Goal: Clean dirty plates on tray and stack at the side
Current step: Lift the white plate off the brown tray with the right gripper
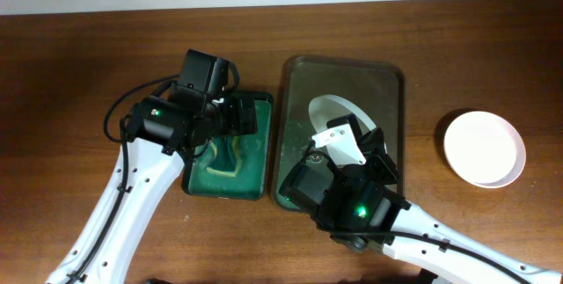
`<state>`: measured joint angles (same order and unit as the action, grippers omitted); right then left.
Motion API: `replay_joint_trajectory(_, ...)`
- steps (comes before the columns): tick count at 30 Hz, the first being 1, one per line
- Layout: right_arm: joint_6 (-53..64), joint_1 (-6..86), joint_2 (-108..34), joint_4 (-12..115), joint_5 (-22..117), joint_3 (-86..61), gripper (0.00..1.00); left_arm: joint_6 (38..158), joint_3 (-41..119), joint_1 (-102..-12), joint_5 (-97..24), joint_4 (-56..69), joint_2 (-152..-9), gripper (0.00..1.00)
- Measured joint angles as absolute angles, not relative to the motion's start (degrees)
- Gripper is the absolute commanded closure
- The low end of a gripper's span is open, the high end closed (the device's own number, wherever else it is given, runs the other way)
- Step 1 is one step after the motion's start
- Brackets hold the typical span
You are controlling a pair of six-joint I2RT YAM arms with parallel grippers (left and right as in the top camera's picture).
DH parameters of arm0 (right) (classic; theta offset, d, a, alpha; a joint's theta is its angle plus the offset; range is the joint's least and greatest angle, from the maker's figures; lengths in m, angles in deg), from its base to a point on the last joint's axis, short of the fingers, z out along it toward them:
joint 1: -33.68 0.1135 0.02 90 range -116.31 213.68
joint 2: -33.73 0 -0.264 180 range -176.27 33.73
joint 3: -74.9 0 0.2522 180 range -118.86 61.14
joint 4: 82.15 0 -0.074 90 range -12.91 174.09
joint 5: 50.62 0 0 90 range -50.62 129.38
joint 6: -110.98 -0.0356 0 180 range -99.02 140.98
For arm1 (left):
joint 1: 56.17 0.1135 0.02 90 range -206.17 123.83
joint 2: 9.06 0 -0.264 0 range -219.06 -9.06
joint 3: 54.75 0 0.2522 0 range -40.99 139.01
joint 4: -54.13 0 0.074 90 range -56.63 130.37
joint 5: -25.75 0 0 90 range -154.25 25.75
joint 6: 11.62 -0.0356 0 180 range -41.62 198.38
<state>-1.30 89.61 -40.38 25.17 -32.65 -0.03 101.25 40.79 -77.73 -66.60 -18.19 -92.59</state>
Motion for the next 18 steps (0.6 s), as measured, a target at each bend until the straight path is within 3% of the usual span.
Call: replay_joint_trajectory(18,-2.77,88.88,-40.36,25.15,-32.34,-0.03,0.96,101.25,40.79,-77.73,-66.60,-18.19,-92.59,0.01)
